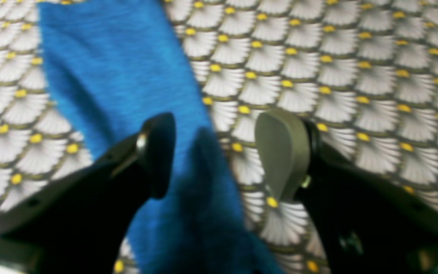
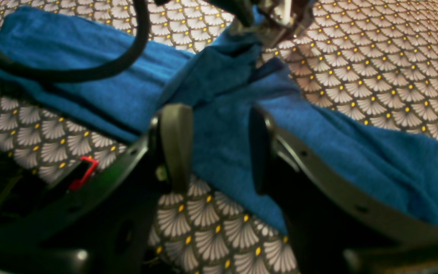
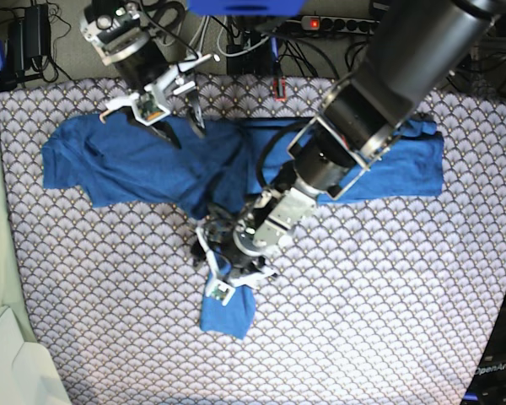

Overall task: Fold the T-shirt properly
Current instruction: 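Reach the left gripper to the sleeve cuff and grasp it, then lift the sleeve cuff with the left gripper and fold it onto the shirt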

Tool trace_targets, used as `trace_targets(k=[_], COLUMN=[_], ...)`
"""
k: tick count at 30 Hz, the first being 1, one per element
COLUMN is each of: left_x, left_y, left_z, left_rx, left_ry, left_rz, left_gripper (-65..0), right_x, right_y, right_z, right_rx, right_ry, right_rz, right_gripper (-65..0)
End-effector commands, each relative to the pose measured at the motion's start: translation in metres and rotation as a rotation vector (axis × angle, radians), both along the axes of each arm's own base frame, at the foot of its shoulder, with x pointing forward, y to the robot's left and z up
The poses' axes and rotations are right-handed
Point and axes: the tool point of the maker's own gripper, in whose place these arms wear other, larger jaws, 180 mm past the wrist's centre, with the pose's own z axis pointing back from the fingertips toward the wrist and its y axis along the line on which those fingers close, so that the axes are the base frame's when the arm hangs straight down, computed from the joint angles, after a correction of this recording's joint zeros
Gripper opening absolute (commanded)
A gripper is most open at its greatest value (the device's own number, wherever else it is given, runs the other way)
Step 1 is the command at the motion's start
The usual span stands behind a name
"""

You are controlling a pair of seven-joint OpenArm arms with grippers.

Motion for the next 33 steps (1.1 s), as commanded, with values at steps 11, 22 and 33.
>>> trace_targets(k=[11, 22, 33], left_x=[0.009, 0.004, 0.005], left_y=[0.018, 0.017, 0.018], left_z=[-0.006, -0.012, -0.012], left_rx=[0.037, 0.039, 0.036], left_ry=[0.067, 0.082, 0.085], left_rz=[0.059, 0.051, 0.054], left_gripper=[-28.0, -36.3, -60.7], right_x=[0.004, 0.002, 0.001], right_y=[0.002, 0.002, 0.002], right_z=[0.013, 0.012, 0.012], right_rx=[0.029, 0.029, 0.029], right_ry=[-0.046, -0.041, -0.040], right_rz=[-0.001, -0.001, -0.001], right_gripper=[-39.5, -39.5, -39.5])
